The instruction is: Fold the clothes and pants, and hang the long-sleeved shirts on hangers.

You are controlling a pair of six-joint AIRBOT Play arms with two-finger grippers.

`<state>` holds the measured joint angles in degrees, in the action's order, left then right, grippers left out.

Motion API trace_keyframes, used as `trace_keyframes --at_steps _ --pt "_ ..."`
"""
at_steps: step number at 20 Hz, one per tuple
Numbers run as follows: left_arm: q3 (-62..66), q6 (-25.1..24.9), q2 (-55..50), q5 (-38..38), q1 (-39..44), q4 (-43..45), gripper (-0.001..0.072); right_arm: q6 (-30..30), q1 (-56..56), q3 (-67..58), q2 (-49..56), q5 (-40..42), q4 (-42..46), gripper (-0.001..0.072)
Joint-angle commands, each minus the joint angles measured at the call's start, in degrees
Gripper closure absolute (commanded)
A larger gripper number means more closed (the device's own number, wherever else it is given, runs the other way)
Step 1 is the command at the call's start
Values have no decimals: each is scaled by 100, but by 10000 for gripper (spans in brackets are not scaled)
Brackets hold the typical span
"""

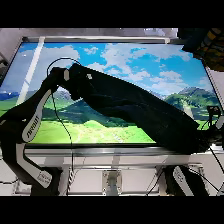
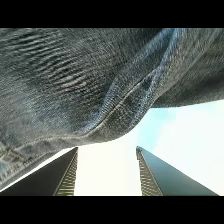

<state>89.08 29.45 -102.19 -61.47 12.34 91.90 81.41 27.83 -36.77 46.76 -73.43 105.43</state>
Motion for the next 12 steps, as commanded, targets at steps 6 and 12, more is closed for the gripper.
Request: trace_keyframes --at_steps 6,12 --pt "7 -44 -302 1401 146 216 327 9 4 2 -4 0 -90 679" --pt "13 2164 -214 1644 254 1368 672 -136 -4 0 7 264 -455 680"
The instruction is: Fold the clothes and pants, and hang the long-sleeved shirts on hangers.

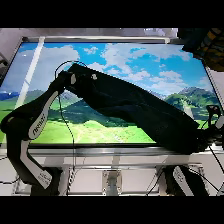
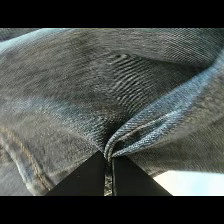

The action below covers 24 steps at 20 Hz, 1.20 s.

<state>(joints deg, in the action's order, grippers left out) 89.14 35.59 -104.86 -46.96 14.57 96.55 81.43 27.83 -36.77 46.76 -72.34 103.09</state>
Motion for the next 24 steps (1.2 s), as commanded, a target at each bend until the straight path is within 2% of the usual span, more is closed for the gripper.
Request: trace_keyframes --at_steps 1,2,3,7,11,16,19,24 --pt "7 2601 129 129 -11 1762 672 -240 -7 -4 9 271 -264 681" --pt "7 3375 234 2 -85 2468 673 -278 -44 -63 57 385 -240 682" --pt "7 3891 389 -164 -212 2940 673 -275 -87 -195 192 446 -240 683" --pt "7 4894 1027 -1012 -1180 3005 674 33 -575 -1526 1528 385 -245 683" --pt "7 4754 1366 -1786 -2028 2461 674 229 -1392 -3729 3436 -160 -232 684" --pt "238 4610 1408 -1508 -2059 2341 674 411 -2057 -6887 5287 -590 256 685" --pt "986 4918 1187 -1379 -2020 2339 673 498 -2052 -8559 5960 -577 374 685" --pt "2920 4907 789 -1628 -1891 2339 673 509 -2031 -8760 5722 280 369 685"
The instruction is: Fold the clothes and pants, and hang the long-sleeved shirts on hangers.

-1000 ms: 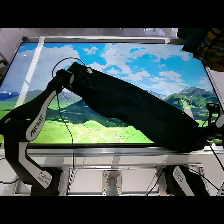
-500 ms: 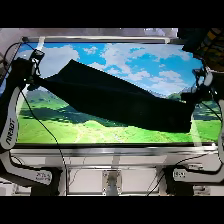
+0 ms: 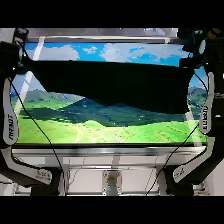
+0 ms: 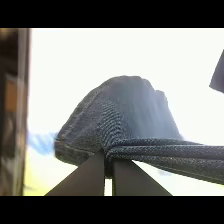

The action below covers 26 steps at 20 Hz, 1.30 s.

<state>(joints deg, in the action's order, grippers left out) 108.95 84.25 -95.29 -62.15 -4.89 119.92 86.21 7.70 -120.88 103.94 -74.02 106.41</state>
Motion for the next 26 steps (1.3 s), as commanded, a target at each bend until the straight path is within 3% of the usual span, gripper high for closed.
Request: trace_keyframes --at_steps 1,4,6,10,16,21,26 --pt "1080 39 -125 -70 57 2 673 37 -20 -348 -144 723 24 684" --pt "1086 0 144 -11 57 -7 673 186 -22 -343 -713 1694 -7 684" --pt "1084 -455 321 -9 61 -391 673 118 -17 -131 -1172 2013 -7 684" --pt "437 -1390 831 -162 59 -1113 672 -234 138 660 -1670 892 -76 684" --pt "-1316 -1917 1436 -481 28 -1287 673 -446 197 1375 -1683 -83 -306 684" --pt "-3040 -2063 1860 -522 -20 -1204 673 -457 197 2942 -2098 76 -164 684" --pt "-4004 -2299 2271 -531 -164 -1202 673 -269 549 5320 -3355 599 33 684"
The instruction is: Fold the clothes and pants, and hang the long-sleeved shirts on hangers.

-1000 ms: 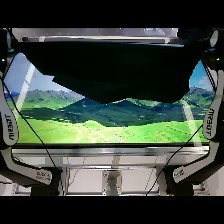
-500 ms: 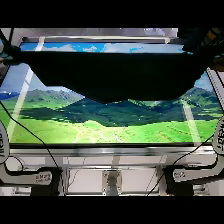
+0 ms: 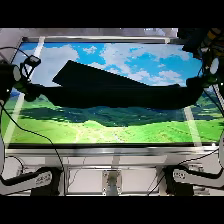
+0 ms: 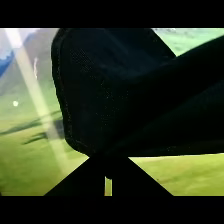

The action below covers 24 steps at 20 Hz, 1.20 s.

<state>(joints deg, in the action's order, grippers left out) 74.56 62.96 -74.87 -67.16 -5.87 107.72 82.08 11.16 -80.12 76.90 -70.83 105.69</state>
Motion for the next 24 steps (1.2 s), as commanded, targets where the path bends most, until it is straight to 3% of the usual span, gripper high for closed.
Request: trace_keyframes --at_steps 1,7,18,19,21,22,23,24 --pt "-721 -240 315 -55 -63 15 673 151 326 1722 -966 387 101 684" --pt "-1502 -260 660 -264 -55 15 673 111 1012 3842 -2557 599 105 683" --pt "-2293 -557 726 -887 -61 -24 671 118 1530 4478 -2723 -42 87 677" --pt "-2293 -560 726 -911 -61 -22 662 116 1530 4485 -2721 -136 83 598" --pt "-2293 -579 726 -918 -61 -22 637 118 1530 4485 -2721 -328 68 296" --pt "-2293 -658 726 -920 -61 -22 483 116 1530 4485 -2721 -431 74 253" --pt "-2293 -669 726 -918 -61 -22 437 90 1530 4485 -2721 -485 87 253" --pt "-2293 -688 721 -909 -59 -22 436 26 1530 4483 -2721 -487 118 253"
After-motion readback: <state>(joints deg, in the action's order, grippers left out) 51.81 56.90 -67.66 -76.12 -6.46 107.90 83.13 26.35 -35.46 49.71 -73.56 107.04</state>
